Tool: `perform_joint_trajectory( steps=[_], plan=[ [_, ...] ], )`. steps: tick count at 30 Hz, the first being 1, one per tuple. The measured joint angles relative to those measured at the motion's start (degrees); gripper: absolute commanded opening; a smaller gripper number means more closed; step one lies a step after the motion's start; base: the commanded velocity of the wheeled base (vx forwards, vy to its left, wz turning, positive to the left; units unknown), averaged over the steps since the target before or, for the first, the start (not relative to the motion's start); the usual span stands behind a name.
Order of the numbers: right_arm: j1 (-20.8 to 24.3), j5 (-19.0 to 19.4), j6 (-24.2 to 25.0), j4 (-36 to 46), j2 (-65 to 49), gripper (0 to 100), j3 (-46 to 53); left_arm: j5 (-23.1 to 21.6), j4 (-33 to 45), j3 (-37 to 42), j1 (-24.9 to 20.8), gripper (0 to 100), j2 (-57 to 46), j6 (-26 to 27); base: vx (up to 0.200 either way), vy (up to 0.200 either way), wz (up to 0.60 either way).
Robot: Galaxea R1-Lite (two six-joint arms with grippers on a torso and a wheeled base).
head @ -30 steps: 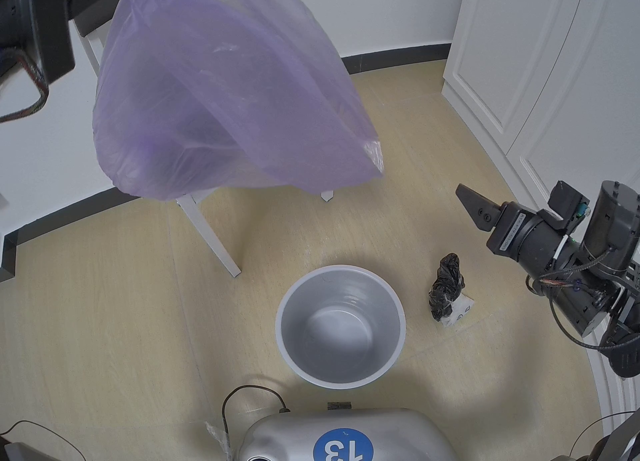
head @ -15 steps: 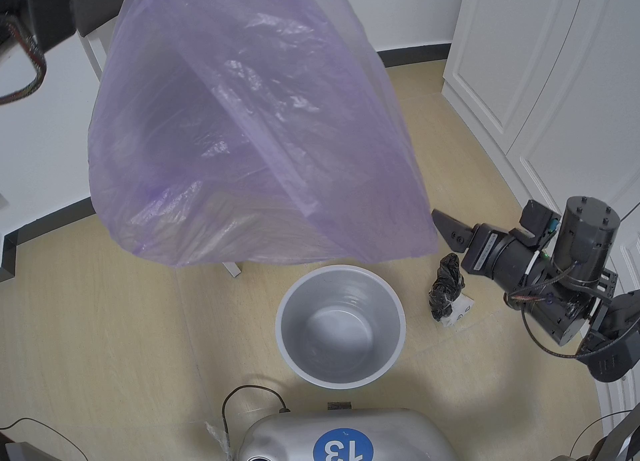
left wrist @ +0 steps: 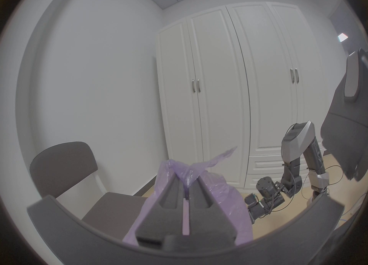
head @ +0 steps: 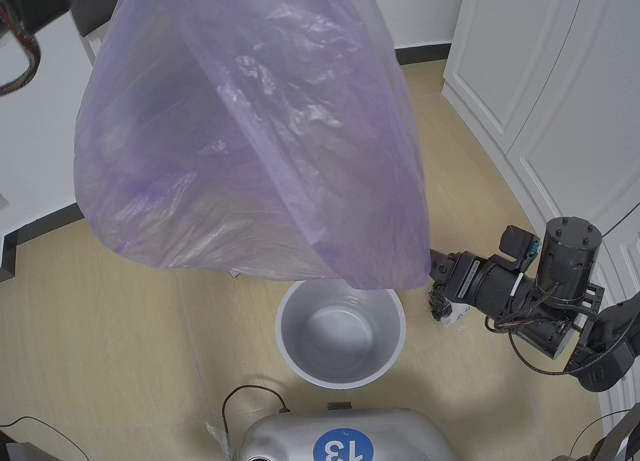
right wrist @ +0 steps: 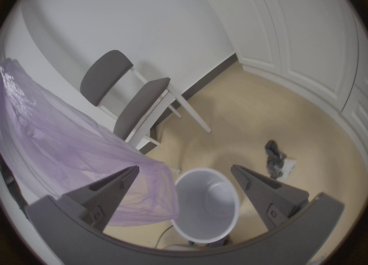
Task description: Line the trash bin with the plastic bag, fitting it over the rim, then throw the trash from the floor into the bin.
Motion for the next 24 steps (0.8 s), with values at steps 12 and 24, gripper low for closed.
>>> perform_joint_trajectory(
  steps=[12,24],
  plan=[
    [-0.3,5.5,4.7,-8.4,3.6,100,0.0,0.0,-1.4,-1.9,-2.4,0,1.6,-0.2,0.000,0.000,0.00],
    [0.5,6.8,4.7,-13.4,6.5,100,-0.6,0.0,-1.5,-2.8,-3.0,0,1.9,-0.4,0.000,0.000,0.00]
  ],
)
